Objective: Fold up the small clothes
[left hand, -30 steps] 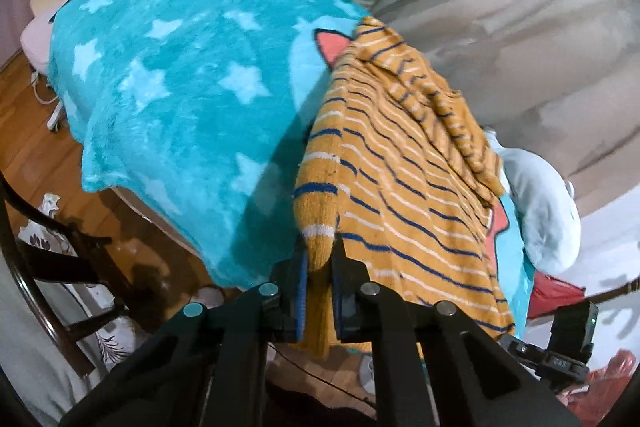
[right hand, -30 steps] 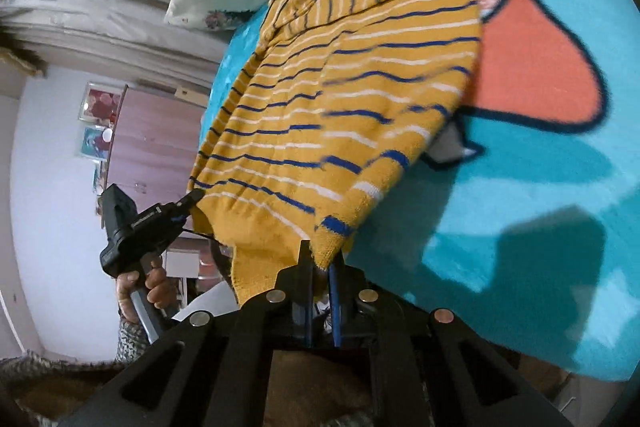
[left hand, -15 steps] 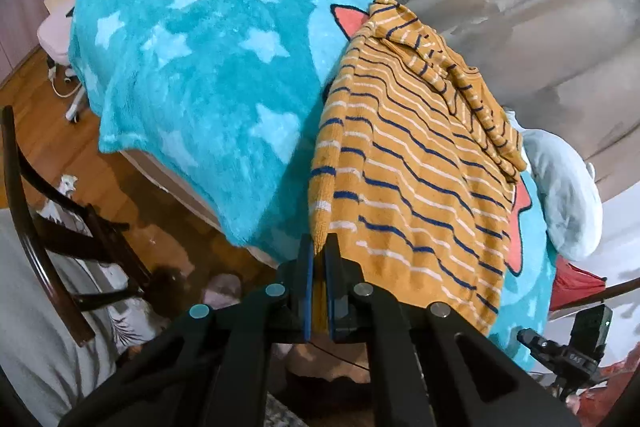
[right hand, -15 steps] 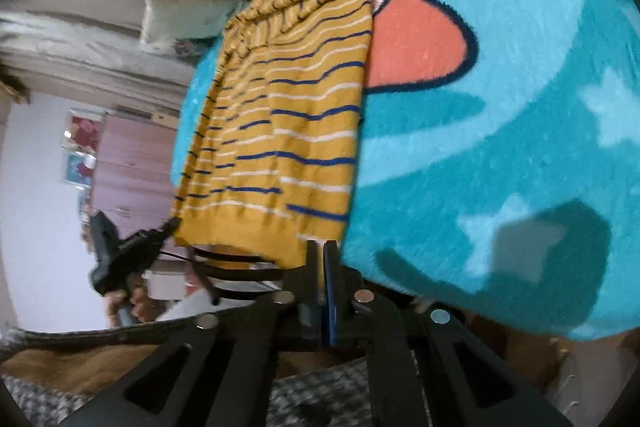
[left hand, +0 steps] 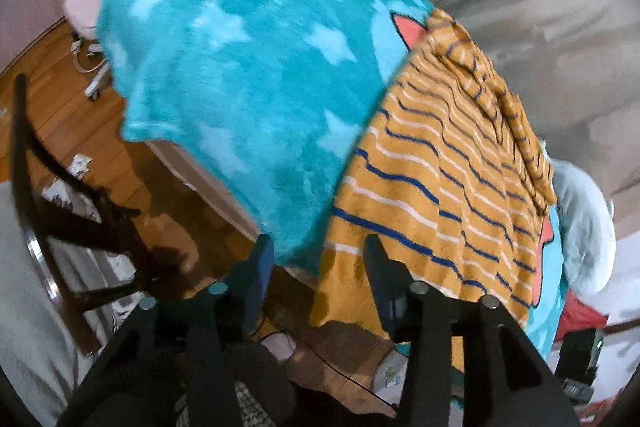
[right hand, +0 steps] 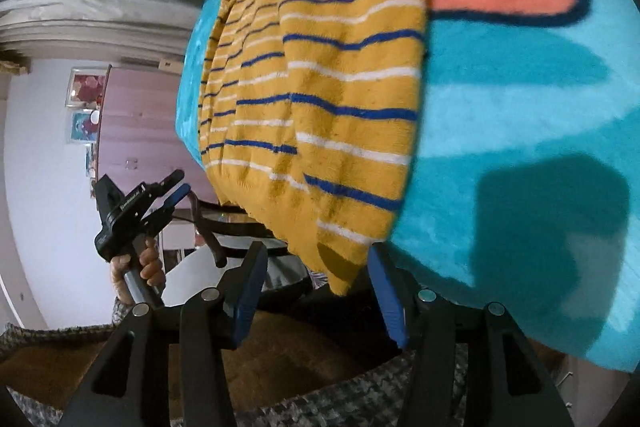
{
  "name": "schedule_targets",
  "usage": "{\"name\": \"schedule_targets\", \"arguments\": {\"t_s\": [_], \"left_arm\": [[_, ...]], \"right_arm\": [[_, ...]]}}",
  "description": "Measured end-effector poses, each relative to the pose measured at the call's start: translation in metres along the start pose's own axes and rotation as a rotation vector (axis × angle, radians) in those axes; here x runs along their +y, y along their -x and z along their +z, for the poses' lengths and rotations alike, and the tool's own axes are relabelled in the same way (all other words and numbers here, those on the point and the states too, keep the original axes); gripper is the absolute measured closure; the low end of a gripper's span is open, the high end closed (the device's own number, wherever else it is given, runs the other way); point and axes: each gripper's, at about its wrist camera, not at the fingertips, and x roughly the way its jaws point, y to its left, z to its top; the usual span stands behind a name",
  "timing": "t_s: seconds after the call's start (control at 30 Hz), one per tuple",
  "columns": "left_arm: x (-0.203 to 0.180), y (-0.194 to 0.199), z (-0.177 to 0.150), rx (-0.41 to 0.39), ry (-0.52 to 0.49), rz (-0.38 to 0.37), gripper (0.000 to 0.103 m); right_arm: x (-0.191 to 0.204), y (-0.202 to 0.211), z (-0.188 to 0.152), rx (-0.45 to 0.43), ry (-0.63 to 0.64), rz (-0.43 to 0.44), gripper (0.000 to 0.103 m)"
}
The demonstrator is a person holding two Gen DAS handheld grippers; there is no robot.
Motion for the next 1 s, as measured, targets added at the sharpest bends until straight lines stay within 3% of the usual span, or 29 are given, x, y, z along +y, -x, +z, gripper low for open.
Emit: {"name": "schedule_targets", "arguments": {"t_s": [0.2,0.23,0.27,0.3,0.33,0.53,0.7,0.83,1.0], "left_arm": [[-0.010,-0.040,-0.009,0.105,-0.040,-0.032,0.056],[-0.012,-0.041,-0.012,0.126,-0.050,-0.036,0.075],[-0.014,-0.042,-0.015,0.151,-0.063,-0.035,0.099],[-0.016,-0.040,-0.018,0.162,-0.069,-0.028,0.098],[-0.017,-0.036,-0.020,0.155,-0.068,-0.029,0.098],[-0.032,0.000,-0.013,0.108,-0.041,-0.088,0.099],[-0.059,0.032,0.014,0.020,-0.045,-0.160,0.099],[-0.088,0.042,0.056,-0.051,-0.078,-0.186,0.099],[-0.148,0.027,0.121,-0.098,-0.203,-0.194,0.098]], "right_arm": [[0.010,-0.018,0.008,0.030,-0.003,0.007,0.046],[0.012,-0.018,0.008,0.032,0.007,-0.002,0.049],[0.013,-0.018,0.007,0.040,0.013,-0.003,0.068],[0.013,-0.018,0.007,0.053,0.011,0.007,0.092],[0.013,-0.018,0.006,0.060,0.008,0.013,0.097],[0.033,-0.001,0.009,0.012,0.069,0.042,0.098],[0.058,0.033,0.025,-0.096,0.129,0.112,0.098],[0.072,0.064,0.060,-0.219,0.178,0.114,0.101],[0.075,0.096,0.124,-0.390,0.157,0.070,0.102]]}}
